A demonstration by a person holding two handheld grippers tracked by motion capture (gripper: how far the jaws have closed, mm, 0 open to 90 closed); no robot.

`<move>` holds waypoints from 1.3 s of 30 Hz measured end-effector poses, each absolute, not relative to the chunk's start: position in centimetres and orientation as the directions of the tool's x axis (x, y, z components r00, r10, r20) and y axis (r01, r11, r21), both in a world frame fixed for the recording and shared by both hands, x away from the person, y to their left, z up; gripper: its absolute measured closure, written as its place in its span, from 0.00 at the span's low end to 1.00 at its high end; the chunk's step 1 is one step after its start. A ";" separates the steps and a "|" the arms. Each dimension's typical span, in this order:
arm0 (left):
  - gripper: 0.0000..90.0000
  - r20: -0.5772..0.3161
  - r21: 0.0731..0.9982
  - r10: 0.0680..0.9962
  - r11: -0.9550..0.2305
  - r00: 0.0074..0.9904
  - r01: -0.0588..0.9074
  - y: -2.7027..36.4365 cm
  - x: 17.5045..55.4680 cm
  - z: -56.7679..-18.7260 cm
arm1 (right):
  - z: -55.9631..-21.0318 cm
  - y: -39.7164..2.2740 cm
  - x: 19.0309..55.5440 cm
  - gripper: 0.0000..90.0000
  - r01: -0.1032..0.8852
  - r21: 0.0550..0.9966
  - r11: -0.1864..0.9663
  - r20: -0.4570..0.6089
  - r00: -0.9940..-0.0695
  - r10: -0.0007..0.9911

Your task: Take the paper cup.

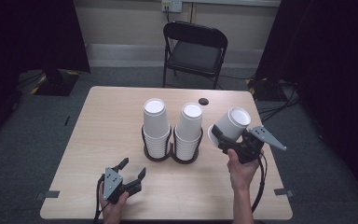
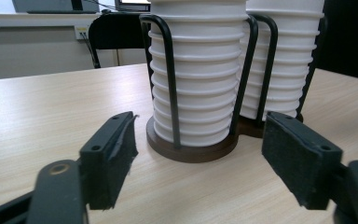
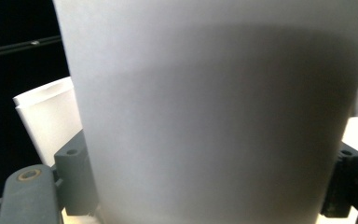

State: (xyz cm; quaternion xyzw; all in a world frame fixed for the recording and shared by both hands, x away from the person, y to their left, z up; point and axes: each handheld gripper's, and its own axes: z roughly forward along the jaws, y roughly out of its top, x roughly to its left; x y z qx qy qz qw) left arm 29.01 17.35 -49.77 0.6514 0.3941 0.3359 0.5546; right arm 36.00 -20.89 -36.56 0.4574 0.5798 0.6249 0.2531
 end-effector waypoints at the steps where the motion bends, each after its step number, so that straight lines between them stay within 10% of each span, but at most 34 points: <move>1: 0.28 0.002 0.987 0.885 -0.078 0.465 0.143 17.3 29.0 -49.8 | -36.8 -20.9 35.8 0.17 0.219 0.953 -0.208 0.288 -0.456 0.842; 21: 0.20 -0.075 0.982 0.812 -0.042 0.579 0.186 15.6 28.6 -49.0 | -41.6 -17.7 32.1 0.17 0.326 0.931 -0.166 0.321 -0.512 0.796; 39: 0.27 -0.120 0.986 0.768 0.018 0.629 0.166 15.8 28.6 -48.8 | -44.7 -14.8 31.8 0.17 0.459 0.826 -0.328 0.555 -0.559 0.616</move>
